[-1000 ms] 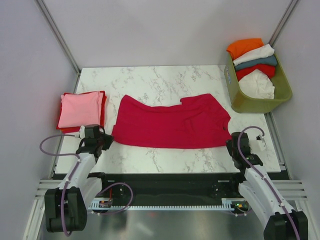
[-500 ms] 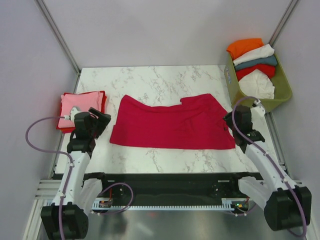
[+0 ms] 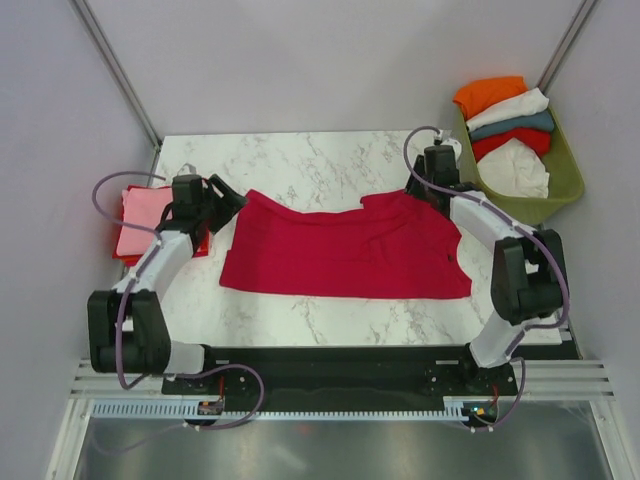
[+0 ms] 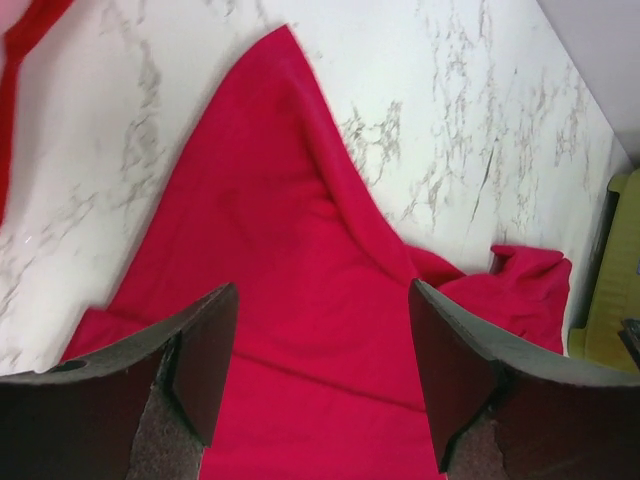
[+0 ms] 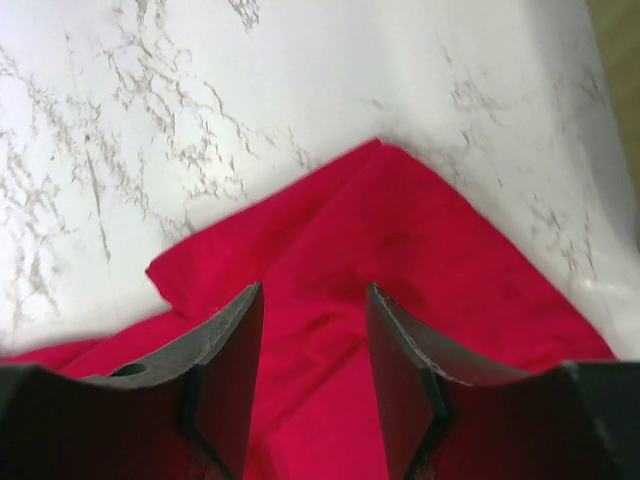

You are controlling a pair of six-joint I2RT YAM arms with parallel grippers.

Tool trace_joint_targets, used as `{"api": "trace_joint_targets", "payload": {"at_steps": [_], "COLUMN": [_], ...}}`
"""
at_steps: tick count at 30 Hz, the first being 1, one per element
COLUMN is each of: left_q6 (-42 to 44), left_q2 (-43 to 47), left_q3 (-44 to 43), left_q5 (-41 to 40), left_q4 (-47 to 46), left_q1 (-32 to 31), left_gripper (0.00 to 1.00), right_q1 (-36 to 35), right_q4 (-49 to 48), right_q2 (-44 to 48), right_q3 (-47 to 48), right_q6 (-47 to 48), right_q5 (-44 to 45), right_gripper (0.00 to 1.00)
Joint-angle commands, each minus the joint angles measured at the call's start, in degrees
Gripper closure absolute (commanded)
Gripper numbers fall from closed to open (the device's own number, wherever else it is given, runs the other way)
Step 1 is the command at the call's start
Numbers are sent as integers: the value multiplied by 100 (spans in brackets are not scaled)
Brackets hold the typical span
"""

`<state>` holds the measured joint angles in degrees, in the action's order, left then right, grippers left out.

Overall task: Fold and stack the t-shirts
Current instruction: Fold the tshirt

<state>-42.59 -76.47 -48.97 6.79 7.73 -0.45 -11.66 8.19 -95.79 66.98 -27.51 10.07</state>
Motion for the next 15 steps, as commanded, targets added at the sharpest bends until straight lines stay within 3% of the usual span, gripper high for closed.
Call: {"api": "trace_joint_targets", "payload": {"at_steps": [1, 9, 15], "left_q6": [488, 1024, 1306], "left_q2": [-787, -2494, -3601], "left_q3": [-953, -2633, -3794], "left_q5": [191, -37, -72], "left_q4": [-412, 184, 756], "left_q1": [-183, -526, -649], "left_gripper": [25, 25, 27], "right_q1": [-29, -266, -512], "right_q4": [113, 570, 964], "right_q2": [-703, -2161, -2760], "right_q3": [946, 2371, 3075], "right_q6": [588, 1089, 1318], "right_q5": [-4, -523, -278], "right_gripper": [46, 43, 43]}}
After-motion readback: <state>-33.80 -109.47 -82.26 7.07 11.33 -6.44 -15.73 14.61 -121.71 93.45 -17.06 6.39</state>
